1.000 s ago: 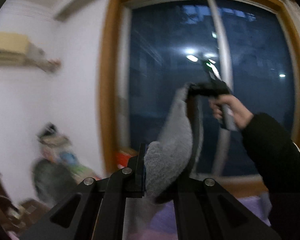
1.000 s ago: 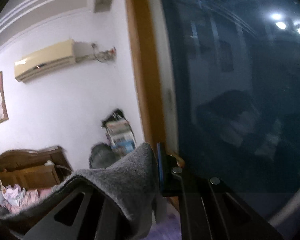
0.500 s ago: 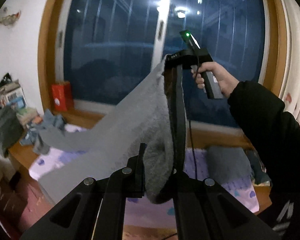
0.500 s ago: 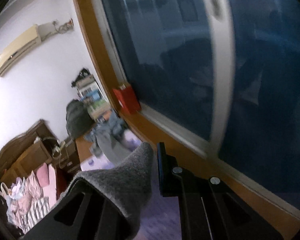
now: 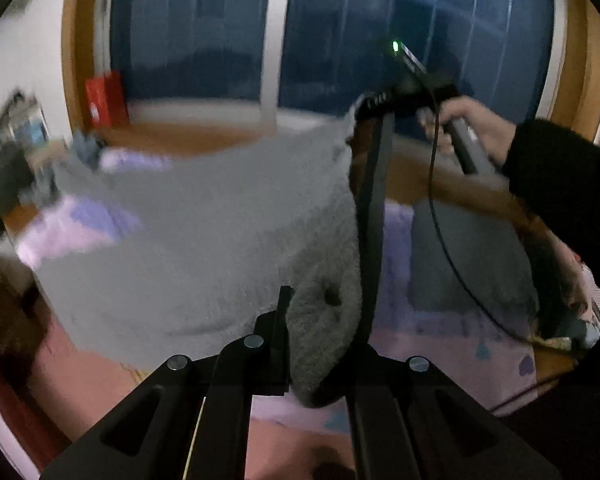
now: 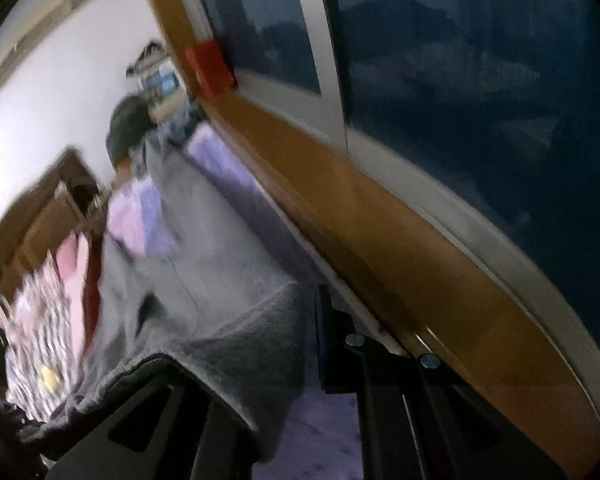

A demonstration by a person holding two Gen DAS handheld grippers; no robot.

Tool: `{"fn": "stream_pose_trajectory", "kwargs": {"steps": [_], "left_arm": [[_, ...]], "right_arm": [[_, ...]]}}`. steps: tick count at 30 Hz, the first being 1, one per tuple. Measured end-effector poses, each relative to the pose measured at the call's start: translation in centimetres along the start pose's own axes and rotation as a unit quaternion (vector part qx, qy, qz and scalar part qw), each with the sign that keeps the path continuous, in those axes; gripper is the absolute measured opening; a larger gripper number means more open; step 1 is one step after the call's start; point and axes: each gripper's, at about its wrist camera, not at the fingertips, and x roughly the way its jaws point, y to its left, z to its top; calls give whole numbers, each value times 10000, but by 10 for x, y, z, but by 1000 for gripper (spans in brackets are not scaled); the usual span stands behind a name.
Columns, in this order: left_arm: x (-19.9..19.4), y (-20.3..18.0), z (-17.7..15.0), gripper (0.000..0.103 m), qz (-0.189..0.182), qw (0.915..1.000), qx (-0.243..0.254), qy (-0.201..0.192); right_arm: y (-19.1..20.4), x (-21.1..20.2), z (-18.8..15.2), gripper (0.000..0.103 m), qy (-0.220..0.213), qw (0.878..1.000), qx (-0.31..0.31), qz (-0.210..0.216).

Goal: Fold clothes
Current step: 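Carry the stretched hoodie with both tools over the polka-dot bed, then lay the hoodie flat on the bed and open the right tool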

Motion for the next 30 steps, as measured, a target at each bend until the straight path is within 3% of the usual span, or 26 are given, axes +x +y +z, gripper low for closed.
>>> {"fn": "stream_pose_trajectory", "kwargs": {"steps": [7, 16, 19, 23, 25, 26, 30], "left_arm": [[30, -4, -21, 4, -396, 9980, -412, 253], [94, -27, -44, 4, 8, 9950, -121, 992], [107, -28, -52, 4, 63, 9903, -398, 1327], [113, -27, -53, 4, 87, 9842, -519, 1689], [115, -22, -49, 6, 45, 9808, -728, 1807], [115, -20, -47, 6, 26, 9793, -829, 1848], [106, -15, -40, 8, -42, 9747, -1071, 1963]], "right_arm": [[-38, 54, -49, 5, 240, 9984, -456, 235], [-41, 98, -71, 5, 582, 9902, -1264, -123], [-23, 106, -89, 5, 550, 9702, -2275, -622], [-14, 109, -101, 6, 483, 9531, -2866, -845], [-9, 110, -108, 21, 448, 9430, -3157, -956], [-9, 109, -109, 38, 464, 9401, -3244, -945], [-26, 101, -111, 45, 889, 9459, -3109, -281]]}}
